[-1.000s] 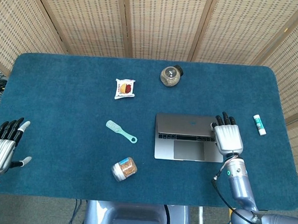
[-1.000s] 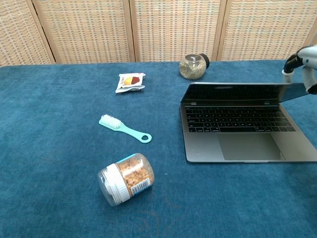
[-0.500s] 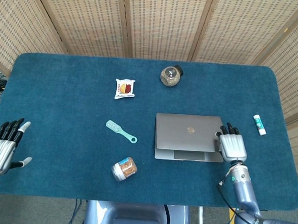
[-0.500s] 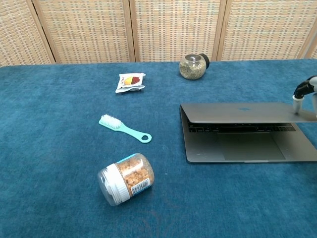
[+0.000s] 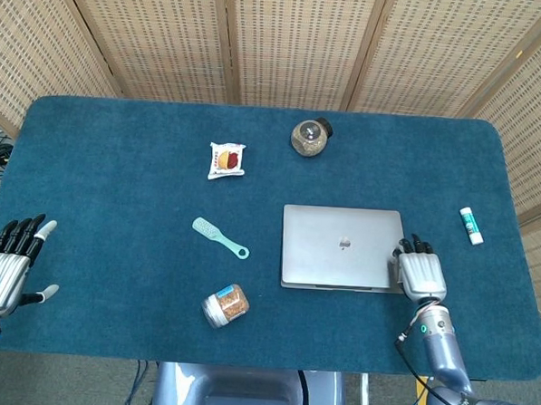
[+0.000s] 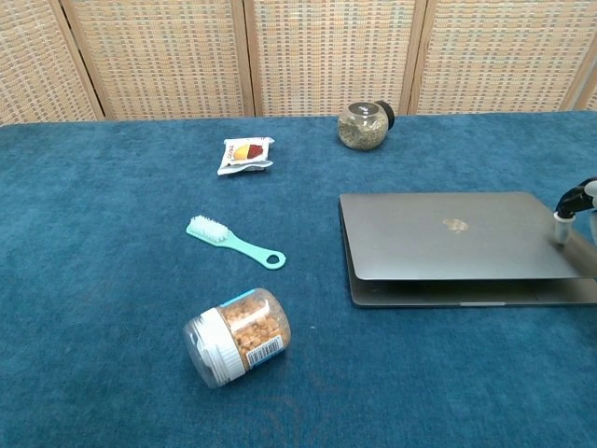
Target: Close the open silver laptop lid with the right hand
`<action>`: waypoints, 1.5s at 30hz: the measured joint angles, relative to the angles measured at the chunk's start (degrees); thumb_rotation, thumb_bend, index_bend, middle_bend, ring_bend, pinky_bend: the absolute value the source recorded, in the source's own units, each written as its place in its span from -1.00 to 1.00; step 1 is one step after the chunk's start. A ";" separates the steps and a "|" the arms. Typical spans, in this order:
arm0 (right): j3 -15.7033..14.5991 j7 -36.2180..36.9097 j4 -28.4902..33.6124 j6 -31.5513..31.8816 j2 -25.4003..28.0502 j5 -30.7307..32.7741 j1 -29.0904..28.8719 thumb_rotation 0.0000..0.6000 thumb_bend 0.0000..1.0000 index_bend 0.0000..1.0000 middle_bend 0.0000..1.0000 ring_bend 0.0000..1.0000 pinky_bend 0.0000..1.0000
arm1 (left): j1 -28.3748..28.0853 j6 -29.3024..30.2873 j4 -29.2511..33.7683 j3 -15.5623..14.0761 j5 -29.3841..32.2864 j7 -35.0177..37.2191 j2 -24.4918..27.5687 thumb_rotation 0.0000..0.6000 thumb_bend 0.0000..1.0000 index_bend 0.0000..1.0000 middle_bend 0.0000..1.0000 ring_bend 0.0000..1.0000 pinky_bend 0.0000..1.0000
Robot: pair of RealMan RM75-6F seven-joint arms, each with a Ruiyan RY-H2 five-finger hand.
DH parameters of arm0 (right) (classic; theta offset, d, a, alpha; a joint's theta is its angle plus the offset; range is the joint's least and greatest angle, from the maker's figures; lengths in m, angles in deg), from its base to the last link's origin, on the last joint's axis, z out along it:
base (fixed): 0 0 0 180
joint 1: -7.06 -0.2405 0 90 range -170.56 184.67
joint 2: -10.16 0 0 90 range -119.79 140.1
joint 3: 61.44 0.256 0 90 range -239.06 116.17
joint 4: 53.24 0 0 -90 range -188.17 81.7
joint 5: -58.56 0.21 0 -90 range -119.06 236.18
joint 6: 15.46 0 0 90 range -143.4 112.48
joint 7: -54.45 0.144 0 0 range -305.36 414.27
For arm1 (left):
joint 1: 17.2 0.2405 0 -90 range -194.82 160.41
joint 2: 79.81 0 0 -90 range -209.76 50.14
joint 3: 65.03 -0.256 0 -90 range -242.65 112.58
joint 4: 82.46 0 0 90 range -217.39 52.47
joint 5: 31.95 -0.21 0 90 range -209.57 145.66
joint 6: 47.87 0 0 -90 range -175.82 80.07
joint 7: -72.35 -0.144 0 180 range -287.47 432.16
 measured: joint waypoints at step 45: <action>-1.92 14.56 -6.74 21.90 2.35 -27.62 13.77 1.00 -1.00 -1.00 -1.00 -1.00 -1.00 | 1.68 3.04 -0.99 1.03 1.30 -0.68 -2.13 1.00 -0.98 -1.00 -1.00 -1.00 -1.00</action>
